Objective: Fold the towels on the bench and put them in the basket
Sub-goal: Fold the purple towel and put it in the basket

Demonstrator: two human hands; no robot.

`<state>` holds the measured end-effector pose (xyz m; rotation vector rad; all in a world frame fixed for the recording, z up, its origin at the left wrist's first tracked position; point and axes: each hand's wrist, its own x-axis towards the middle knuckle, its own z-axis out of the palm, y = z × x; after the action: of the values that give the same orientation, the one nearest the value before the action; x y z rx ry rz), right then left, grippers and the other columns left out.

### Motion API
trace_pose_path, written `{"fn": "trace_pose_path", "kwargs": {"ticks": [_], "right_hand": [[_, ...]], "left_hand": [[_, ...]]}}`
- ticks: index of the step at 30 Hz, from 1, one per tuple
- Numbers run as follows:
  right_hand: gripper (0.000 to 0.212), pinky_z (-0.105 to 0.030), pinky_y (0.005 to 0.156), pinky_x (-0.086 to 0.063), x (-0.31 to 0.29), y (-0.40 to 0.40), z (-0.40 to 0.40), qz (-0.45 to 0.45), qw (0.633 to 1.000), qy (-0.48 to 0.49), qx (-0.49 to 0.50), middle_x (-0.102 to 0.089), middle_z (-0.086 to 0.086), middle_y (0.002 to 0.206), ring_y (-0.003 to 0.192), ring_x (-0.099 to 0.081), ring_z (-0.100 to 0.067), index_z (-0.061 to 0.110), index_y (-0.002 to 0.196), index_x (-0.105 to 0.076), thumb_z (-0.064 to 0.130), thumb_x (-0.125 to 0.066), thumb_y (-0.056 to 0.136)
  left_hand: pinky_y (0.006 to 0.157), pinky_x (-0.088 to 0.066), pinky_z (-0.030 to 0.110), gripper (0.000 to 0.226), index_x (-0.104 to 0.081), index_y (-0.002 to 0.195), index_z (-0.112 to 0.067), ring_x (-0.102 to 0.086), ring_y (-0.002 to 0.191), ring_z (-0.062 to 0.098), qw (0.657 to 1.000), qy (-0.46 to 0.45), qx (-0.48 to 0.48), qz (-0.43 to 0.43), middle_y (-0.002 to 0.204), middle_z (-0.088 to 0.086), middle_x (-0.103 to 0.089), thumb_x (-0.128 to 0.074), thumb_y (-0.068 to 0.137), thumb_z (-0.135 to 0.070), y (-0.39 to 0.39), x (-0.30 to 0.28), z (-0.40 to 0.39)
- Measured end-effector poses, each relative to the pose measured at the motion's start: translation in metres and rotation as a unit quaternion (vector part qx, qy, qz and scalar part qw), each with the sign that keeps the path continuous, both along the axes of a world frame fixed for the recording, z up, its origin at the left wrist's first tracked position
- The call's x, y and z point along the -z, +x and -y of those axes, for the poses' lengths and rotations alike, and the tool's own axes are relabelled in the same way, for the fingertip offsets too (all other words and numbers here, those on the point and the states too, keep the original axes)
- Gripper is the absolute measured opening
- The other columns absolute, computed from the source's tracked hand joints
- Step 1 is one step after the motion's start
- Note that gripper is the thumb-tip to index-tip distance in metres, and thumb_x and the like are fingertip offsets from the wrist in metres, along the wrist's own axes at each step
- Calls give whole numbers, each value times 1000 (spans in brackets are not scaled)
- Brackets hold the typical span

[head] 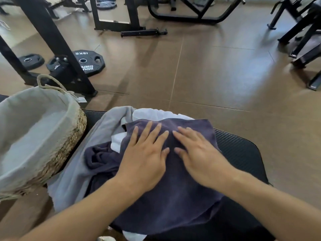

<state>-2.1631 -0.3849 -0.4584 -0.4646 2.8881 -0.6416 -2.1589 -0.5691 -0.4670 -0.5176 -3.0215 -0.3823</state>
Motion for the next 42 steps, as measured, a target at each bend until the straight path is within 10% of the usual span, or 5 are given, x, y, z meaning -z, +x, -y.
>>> {"fn": "trace_pose_path", "kwargs": {"ticks": [9, 23, 31, 37, 42], "right_hand": [[78, -37, 127, 6, 40, 19, 5, 5, 998, 61, 0, 15, 18, 167, 154, 18, -12, 38, 157, 14, 70, -5, 89], [68, -22, 123, -9, 27, 21, -32, -40, 990, -100, 88, -21, 19, 162, 152, -10, -5, 37, 155, -32, 58, -53, 94], [23, -27, 70, -45, -1, 47, -101, 24, 994, -24, 104, -61, 12, 76, 77, -57, -5, 30, 75, -61, 42, -81, 77], [44, -27, 78, -46, -1, 73, -94, 59, 996, 71, 9, -56, 18, 92, 92, -50, -2, 39, 92, -54, 72, -69, 68], [25, -24, 83, -41, 2, 78, -91, 37, 997, 67, 19, -55, 19, 103, 105, -48, -4, 36, 104, -58, 52, -65, 85]], "left_hand": [[123, -7, 51, 65, -27, 159, -22, -13, 156, 25, 994, -102, 5, 28, 167, 4, -25, -17, 99, -45, -3, 30, -1], [125, 3, 46, 71, -28, 159, -22, -9, 157, 21, 997, -70, 14, -8, 167, 2, -23, -12, 95, -48, -3, 20, 1], [123, -21, 53, 47, -58, 141, -19, -25, 154, 21, 971, -6, 221, -88, 156, 2, -46, -46, 102, -42, 29, 8, -36], [125, -3, 52, 69, -39, 154, -29, -1, 157, 17, 962, -96, 254, -1, 167, -2, -23, -28, 99, -69, 40, 21, -46], [124, 2, 58, 77, -52, 144, -36, 10, 157, 20, 966, -71, 249, 20, 169, -4, -17, -29, 88, -84, 44, 24, -53]]}}
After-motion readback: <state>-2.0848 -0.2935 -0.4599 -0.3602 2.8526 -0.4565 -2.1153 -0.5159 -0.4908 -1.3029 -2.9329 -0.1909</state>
